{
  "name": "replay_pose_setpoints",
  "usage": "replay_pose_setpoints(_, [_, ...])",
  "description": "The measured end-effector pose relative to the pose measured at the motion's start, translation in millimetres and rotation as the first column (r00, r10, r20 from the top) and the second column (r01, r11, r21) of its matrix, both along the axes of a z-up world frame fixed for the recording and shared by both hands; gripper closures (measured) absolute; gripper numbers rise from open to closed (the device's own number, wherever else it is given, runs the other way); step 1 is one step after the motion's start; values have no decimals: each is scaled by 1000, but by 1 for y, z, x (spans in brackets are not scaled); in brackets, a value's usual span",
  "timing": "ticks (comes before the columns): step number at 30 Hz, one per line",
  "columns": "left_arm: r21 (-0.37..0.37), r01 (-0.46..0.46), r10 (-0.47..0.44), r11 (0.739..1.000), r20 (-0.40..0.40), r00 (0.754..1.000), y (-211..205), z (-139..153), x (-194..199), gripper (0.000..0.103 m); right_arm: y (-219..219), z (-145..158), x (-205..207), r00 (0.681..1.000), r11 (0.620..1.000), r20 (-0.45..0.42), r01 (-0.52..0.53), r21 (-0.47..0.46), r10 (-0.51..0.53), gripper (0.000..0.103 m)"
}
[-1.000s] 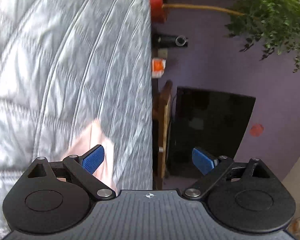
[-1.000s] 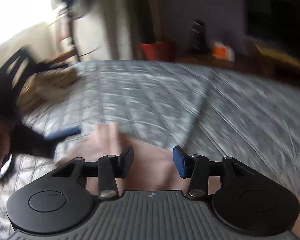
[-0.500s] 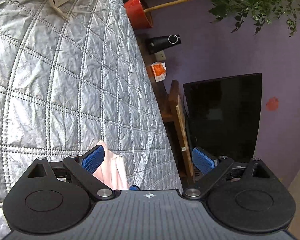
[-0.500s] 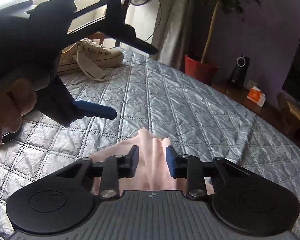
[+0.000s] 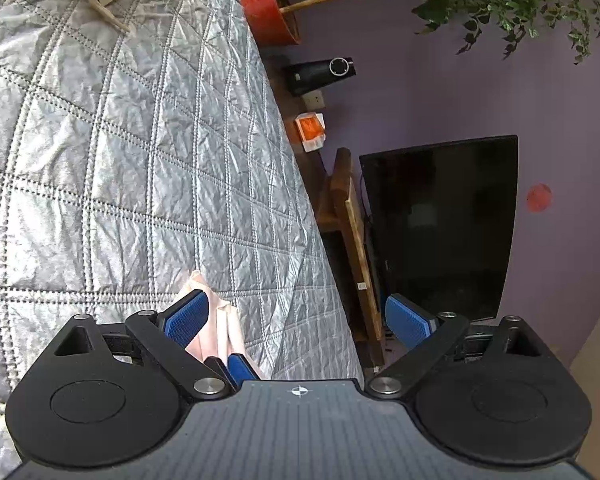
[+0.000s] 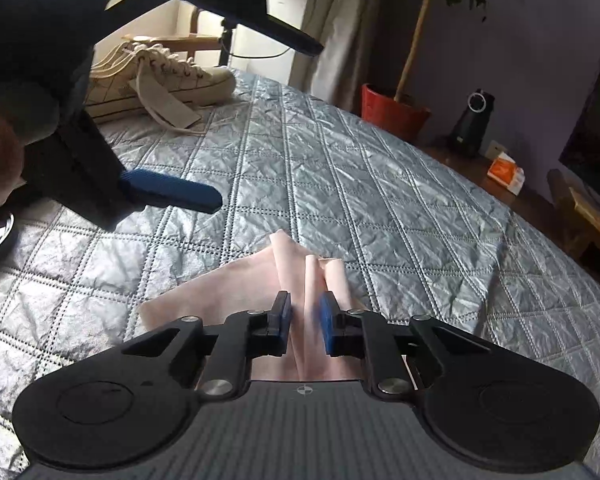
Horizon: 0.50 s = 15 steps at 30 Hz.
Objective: Fold clothes
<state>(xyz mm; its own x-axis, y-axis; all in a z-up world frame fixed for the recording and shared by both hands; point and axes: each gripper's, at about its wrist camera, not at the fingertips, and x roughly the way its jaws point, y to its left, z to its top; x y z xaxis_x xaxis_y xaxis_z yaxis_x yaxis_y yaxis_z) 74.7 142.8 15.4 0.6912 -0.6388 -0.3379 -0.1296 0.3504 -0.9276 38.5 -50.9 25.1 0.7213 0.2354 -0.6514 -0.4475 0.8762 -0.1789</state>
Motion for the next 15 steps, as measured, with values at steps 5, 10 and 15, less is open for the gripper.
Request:
replay_pose_setpoints(5, [7, 20, -20, 1000, 0, 1000, -6, -1, 0, 6, -6, -2, 2, 999, 999, -24, 26, 37, -25, 87])
replay_pose_setpoints(10, [13, 27, -27, 1000, -1, 1000, -8, -3, -1, 6, -16, -1, 6, 997, 993, -66, 51, 109, -44, 85])
replay_pose_setpoints(15, [19, 37, -37, 999, -2, 999, -11, -3, -2, 6, -31, 0, 12, 987, 963, -143, 101, 249, -67, 70])
